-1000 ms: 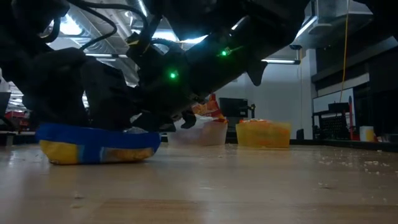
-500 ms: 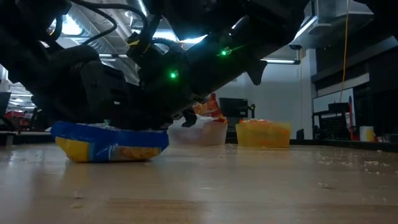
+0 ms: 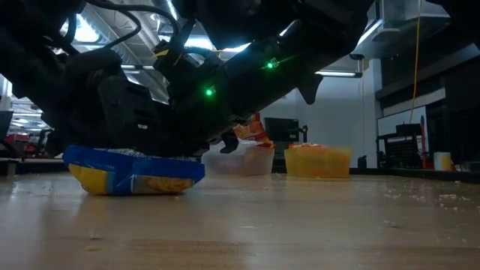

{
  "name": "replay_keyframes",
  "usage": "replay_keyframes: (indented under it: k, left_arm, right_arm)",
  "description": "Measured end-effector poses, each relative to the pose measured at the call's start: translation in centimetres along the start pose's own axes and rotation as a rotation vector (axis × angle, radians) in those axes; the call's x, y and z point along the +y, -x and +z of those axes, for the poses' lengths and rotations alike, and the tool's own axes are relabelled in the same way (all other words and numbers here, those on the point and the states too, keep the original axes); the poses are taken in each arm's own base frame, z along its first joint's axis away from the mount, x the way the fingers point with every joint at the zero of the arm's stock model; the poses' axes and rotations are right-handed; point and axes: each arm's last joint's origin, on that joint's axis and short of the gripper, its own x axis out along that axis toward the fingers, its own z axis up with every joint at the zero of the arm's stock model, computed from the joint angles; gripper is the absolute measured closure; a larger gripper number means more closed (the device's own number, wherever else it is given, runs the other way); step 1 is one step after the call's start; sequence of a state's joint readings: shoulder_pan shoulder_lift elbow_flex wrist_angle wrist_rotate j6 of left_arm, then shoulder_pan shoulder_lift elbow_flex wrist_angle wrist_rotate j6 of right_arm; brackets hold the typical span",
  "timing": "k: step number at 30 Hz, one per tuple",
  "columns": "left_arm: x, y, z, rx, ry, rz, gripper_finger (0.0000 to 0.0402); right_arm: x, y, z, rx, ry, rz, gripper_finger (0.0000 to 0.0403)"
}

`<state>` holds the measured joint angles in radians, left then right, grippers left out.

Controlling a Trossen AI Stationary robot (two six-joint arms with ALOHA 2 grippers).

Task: Sort Maruchan noodles
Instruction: Put the blue noodle pack into the blue bin

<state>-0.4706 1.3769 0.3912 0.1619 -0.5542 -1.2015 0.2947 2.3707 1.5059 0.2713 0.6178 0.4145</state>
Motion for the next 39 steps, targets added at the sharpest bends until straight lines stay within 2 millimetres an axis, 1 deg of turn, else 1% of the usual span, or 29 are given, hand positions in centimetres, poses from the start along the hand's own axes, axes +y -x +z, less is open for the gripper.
replay_keyframes:
  k: [4, 7, 11, 14, 17, 22, 26, 29, 32, 35, 37, 39]
  left_arm:
    - [-0.2, 0.2, 0.2, -0.007, 0.005, -0.014, 0.0319]
    - [-0.2, 0.4, 0.7, -0.019, 0.005, -0.024, 0.0319]
    - [-0.3, 1.3, 2.1, -0.056, 0.006, -0.047, 0.0319]
    - [-0.2, 2.5, 3.5, -0.089, 0.004, -0.062, 0.0319]
    - [0.3, 4.0, 4.9, -0.118, 0.003, -0.07, 0.0319]
    - [1.0, 6.8, 6.9, -0.208, 0.011, -0.126, 0.0319]
    - [1.9, 9.3, 8.4, -0.316, 0.019, -0.139, 0.0319]
    - [2.2, 11.5, 9.7, -0.416, 0.021, -0.144, 0.0319]
    - [2.4, 13.5, 10.9, -0.511, 0.016, -0.152, 0.0319]
    - [2.4, 15.2, 11.9, -0.579, 0.013, -0.171, 0.0319]
    - [2.5, 15.8, 12.2, -0.603, -0.003, -0.175, 0.0319]
    - [2.7, 16.2, 12.3, -0.622, -0.012, -0.168, 0.0319]
  right_arm:
    - [-0.1, 0.0, 0.3, -0.005, -0.005, -0.002, 0.0402]
    - [-0.6, -0.2, 0.5, -0.007, -0.009, -0.017, 0.0402]
    - [-1.4, -0.6, 1.1, -0.004, -0.017, -0.025, 0.0403]
    - [-2.1, -0.9, 1.6, -0.01, -0.011, -0.035, 0.0402]
    - [-2.8, -1.1, 2.7, -0.025, 0.0, -0.033, 0.0402]
    - [-4.5, -1.5, 6.1, -0.077, 0.033, -0.035, 0.0402]
    - [-6.0, -2.5, 8.8, -0.117, 0.059, -0.032, 0.0402]
    - [-7.3, -3.2, 10.9, -0.154, 0.067, -0.026, 0.0402]
    - [-9.1, -3.9, 12.6, -0.173, 0.112, -0.061, 0.0402]
    - [-11.0, -4.5, 15.5, -0.215, 0.133, -0.035, 0.0402]
    - [-12.6, -4.8, 17.5, -0.216, 0.142, -0.019, 0.0402]
    - [-14.4, -5.5, 18.7, -0.198, 0.158, -0.017, 0.0402]
